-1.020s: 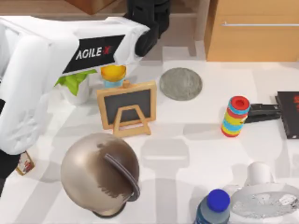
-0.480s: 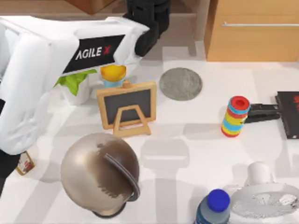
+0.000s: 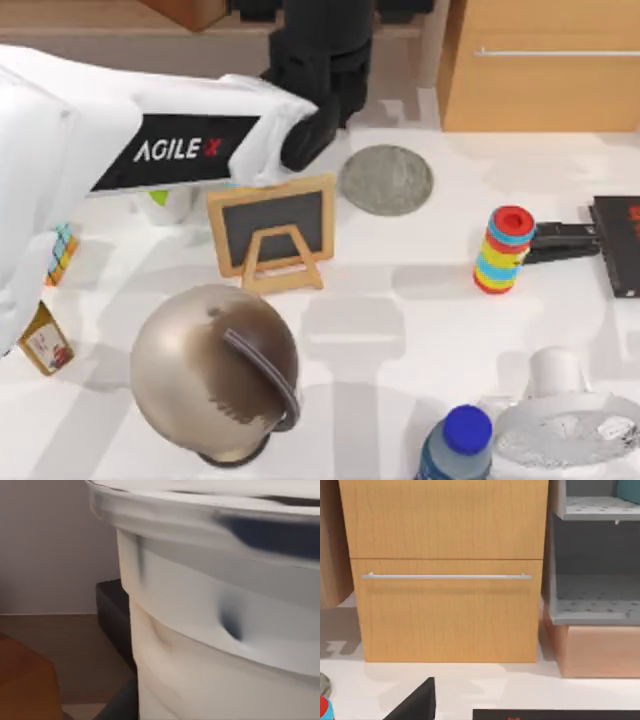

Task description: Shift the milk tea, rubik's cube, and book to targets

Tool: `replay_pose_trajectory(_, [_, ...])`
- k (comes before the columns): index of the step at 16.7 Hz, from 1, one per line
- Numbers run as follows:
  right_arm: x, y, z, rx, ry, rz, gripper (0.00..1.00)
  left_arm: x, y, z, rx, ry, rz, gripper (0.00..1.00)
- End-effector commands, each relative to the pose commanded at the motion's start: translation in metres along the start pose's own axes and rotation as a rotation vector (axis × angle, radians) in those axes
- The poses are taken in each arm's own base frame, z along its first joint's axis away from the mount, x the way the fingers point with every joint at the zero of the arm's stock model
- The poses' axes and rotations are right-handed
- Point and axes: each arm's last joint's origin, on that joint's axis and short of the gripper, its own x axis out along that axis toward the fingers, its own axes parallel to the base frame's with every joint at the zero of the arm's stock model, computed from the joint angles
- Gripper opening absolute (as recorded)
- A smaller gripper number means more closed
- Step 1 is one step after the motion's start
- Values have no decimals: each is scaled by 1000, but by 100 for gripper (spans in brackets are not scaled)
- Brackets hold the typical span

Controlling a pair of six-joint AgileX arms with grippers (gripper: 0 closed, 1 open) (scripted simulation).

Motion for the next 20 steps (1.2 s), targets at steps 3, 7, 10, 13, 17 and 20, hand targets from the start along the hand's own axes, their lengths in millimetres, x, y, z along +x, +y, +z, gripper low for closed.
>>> replay_pose_trajectory(3, [0, 0, 0, 0, 0, 0, 100, -21, 1, 4, -11, -8, 6, 0])
replay_pose_trajectory(7, [0, 0, 0, 0, 0, 0, 100, -23, 3, 5, -14, -12, 14, 0])
replay_pose_trajectory(10, [0, 0, 0, 0, 0, 0, 100, -25, -2, 2, -11, -9, 8, 0])
replay_pose_trajectory(13, [0, 0, 0, 0, 0, 0, 100, -40, -30, -14, -12, -10, -23, 0])
replay_pose_trajectory(17, [0, 0, 0, 0, 0, 0, 100, -52, -60, -64, 10, 16, -27, 0])
replay_pose_trajectory(20, [0, 0, 0, 0, 0, 0, 100, -48, -68, -96, 10, 17, -3, 0])
